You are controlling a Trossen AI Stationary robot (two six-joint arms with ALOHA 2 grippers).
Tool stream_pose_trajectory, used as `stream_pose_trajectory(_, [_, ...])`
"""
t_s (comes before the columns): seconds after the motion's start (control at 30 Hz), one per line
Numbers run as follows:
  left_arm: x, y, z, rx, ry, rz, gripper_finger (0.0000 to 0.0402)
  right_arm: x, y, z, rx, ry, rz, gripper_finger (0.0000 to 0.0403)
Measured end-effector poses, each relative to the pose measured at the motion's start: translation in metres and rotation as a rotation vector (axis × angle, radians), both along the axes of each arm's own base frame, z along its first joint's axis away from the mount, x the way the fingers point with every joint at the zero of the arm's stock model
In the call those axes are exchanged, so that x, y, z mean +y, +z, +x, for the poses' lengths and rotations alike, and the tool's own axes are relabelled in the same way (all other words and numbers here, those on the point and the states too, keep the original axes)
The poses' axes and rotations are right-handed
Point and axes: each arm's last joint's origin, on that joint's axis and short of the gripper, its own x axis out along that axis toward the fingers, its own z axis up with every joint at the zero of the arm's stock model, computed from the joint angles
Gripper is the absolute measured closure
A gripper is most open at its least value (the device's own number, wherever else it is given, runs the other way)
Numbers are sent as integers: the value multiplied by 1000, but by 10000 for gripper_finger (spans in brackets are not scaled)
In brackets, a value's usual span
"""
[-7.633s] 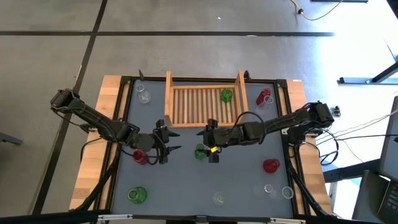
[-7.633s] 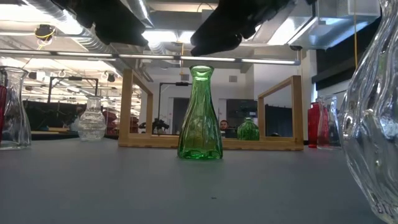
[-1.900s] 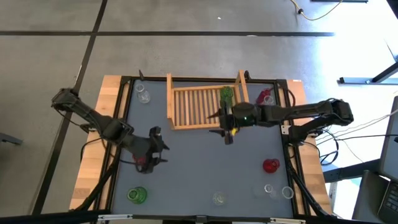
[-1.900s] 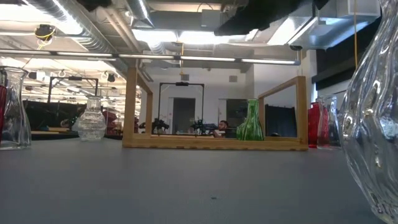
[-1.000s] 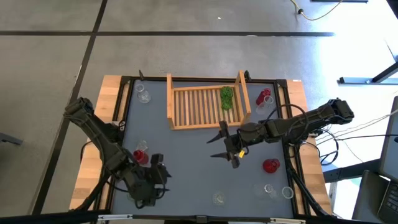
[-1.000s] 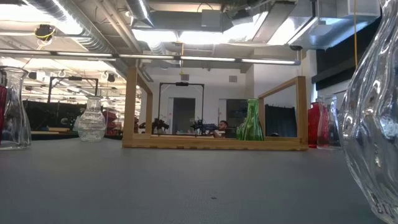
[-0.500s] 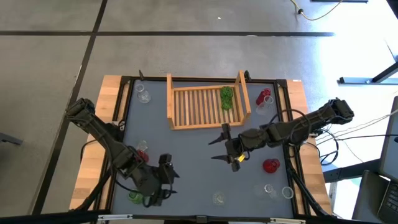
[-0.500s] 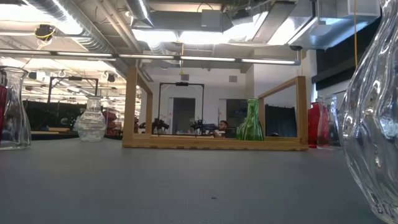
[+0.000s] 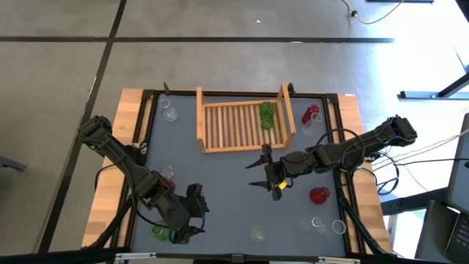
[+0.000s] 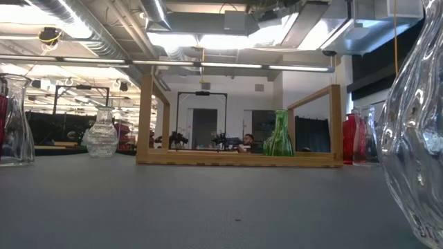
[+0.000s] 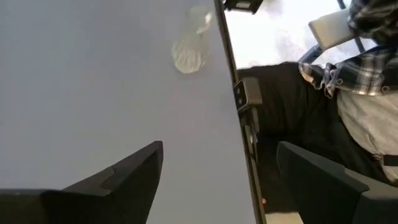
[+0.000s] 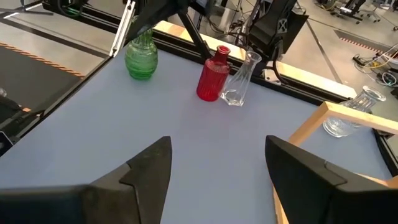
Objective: Sort vases onto shelf
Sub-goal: Put the green vase on the shelf aligned with the other green vase
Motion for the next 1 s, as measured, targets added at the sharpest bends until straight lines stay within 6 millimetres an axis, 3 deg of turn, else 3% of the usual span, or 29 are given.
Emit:
stream_pose_trajectory(0.17, [1, 13, -16, 168, 98, -41, 94, 0, 0, 0, 3, 0, -1, 159])
stream_pose_trajectory(0.43, [-15, 6, -75, 514, 389, -31, 94, 0, -2, -1, 16, 0, -4, 159])
stream_pose_trajectory(0.57, [-22, -5, -91, 534, 429, 8, 94, 0, -2, -1, 23, 0, -6, 159])
stream_pose_trajectory(1.0, [-52, -20, -115, 490, 372, -2, 94, -1, -2, -1, 18, -16, -18, 159])
